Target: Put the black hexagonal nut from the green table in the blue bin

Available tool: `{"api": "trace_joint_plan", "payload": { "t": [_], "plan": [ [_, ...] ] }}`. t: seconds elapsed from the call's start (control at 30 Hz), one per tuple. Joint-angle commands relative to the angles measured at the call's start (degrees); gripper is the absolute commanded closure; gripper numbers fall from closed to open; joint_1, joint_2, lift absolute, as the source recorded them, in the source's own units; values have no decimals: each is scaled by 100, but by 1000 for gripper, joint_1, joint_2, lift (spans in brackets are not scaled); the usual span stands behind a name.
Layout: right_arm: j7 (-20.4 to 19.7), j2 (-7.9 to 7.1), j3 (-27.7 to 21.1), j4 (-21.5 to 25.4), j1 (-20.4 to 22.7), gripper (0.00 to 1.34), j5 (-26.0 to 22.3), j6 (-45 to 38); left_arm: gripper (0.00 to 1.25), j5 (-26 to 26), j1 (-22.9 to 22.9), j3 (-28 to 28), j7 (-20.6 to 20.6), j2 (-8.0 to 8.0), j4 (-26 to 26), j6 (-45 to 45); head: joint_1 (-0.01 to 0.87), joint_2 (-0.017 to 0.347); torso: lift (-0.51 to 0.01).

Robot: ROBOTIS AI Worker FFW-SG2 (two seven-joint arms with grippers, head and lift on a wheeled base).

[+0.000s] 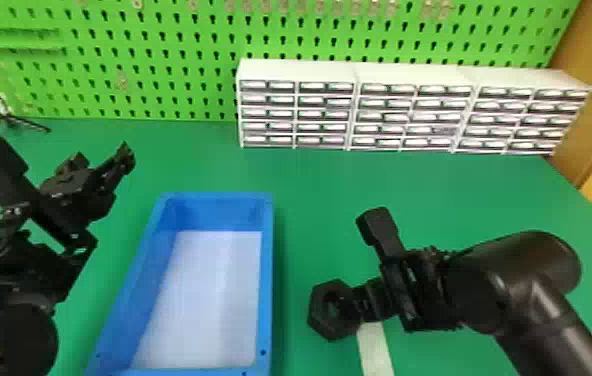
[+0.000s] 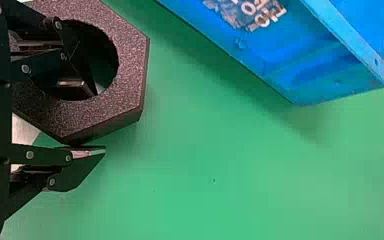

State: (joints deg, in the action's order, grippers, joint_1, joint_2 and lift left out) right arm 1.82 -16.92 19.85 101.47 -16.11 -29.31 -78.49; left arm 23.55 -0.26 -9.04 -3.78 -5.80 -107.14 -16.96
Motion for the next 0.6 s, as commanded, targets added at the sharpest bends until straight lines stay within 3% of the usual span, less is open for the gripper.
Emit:
{"api": "trace_joint_plan", "payload": {
  "t": [0.0, 0.33, 0.57],
  "plan": [
    [2, 57, -403, 145, 117, 1009, 215, 9, 433, 0, 0, -1, 0, 0, 0, 0, 692, 8, -97],
    [2, 136, -1536, 610, 424, 1009, 900, 273, 432, 0, 17, 17, 0, 0, 0, 0, 692, 8, -97],
    [2, 277, -2064, 786, 802, 1009, 979, 1345, 433, -9, 17, 17, 0, 0, 0, 0, 692, 8, -97]
  ]
}}
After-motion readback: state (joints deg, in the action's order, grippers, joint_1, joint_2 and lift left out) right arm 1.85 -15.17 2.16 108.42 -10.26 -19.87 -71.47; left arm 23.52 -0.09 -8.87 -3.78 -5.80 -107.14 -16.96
